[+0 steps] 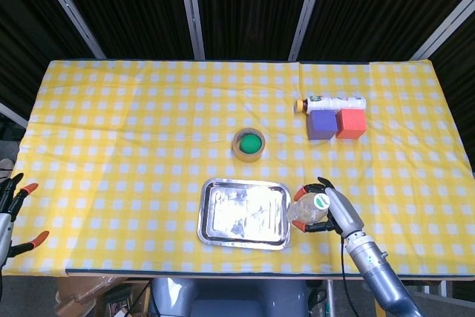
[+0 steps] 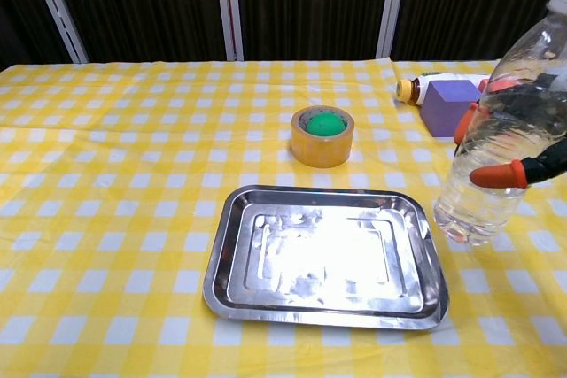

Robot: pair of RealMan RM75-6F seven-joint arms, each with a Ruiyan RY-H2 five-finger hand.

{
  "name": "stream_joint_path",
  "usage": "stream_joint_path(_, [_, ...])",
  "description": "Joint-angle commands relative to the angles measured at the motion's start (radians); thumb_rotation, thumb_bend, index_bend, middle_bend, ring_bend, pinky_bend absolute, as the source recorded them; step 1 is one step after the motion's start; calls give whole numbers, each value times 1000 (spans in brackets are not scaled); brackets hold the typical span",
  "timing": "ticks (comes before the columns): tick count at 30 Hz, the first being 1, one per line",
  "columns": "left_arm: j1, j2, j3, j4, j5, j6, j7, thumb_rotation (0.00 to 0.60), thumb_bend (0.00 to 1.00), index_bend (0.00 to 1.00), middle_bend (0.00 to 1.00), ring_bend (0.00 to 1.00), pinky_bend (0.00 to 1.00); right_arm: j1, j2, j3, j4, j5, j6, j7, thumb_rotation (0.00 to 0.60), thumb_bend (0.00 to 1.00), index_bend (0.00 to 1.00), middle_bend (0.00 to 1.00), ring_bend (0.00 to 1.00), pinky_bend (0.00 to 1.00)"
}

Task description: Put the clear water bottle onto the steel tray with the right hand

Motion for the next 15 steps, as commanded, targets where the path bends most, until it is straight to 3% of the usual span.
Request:
stream_joint_path(1, [-2,1,-1,0,-4,-6,-1,600,152,163,8,0,0,26,-3,5,-26,48,-5,-51,600,511,692,575,255,0])
stream_joint_path(6, [-5,-2,0,0,-7,-13,11,600,155,164,8,0,0,63,45,47,-112,88,3,-113,600,511,692,575,255,0])
stream_joint_path(12, [-3,-1,-1,-2,-8,-9,9,600,155,164,8,0,0,140,181,156,-291,217,36,-227,600,510,692,575,255,0])
stream_joint_path(15, [-2,0,0,-2,-7,-9,9,600,155,164,8,0,0,198,265,231,-293,265,0,-236,600,512,692,575,255,0])
